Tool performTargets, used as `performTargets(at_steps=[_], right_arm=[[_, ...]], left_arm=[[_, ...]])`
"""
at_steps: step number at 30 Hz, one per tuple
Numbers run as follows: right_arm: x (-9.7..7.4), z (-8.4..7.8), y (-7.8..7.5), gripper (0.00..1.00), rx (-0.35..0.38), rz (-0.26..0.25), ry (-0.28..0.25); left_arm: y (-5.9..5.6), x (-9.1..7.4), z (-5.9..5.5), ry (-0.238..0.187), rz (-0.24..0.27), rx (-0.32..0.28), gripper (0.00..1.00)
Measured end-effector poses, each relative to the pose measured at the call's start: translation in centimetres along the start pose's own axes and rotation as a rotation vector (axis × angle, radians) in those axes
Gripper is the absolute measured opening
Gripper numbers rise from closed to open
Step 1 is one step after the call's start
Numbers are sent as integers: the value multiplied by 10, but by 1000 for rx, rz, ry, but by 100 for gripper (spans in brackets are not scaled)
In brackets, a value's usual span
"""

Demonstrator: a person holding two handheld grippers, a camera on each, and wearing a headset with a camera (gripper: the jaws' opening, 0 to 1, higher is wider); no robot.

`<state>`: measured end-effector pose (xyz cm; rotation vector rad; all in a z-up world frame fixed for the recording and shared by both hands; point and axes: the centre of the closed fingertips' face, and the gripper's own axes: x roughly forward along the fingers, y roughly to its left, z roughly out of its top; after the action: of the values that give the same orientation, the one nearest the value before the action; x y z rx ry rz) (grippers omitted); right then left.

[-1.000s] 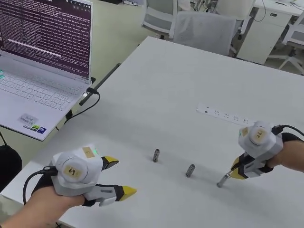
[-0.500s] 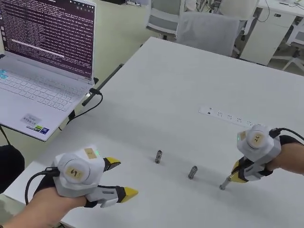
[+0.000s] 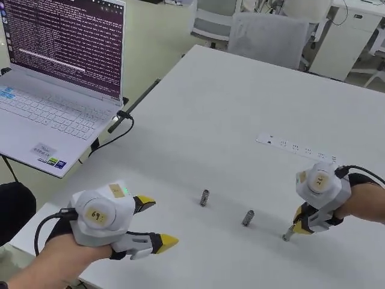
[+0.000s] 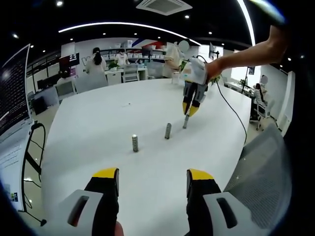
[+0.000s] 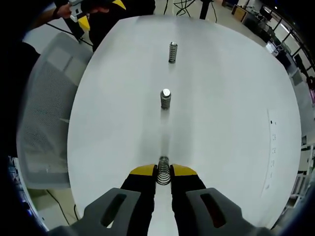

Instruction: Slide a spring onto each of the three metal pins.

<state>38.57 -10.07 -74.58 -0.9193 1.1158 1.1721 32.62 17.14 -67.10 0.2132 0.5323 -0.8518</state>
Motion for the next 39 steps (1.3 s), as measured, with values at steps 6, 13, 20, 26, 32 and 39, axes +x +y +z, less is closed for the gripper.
performTargets(at_steps=[6,13,20,26,32,39], right_arm=[[8,0,1,9,-1,7,11],[18,-2,1,9,-8,14,28],[27,-3,0,9,2,22,33],[34,-5,3,9,18,28,33],[34,-7,2,10,23,26,34],[24,-7,2,16,20,-5,19]], left_arm=[[0,-1,0,1,0,-2,51],[2,-4,-2,5,6,-7,51],[2,-6,-3,9,9,-11,51],[2,-5,-3,12,9,-11,51],[3,-5,-1,9,10,-9,51],[0,-1,1,11,3,-5,51]])
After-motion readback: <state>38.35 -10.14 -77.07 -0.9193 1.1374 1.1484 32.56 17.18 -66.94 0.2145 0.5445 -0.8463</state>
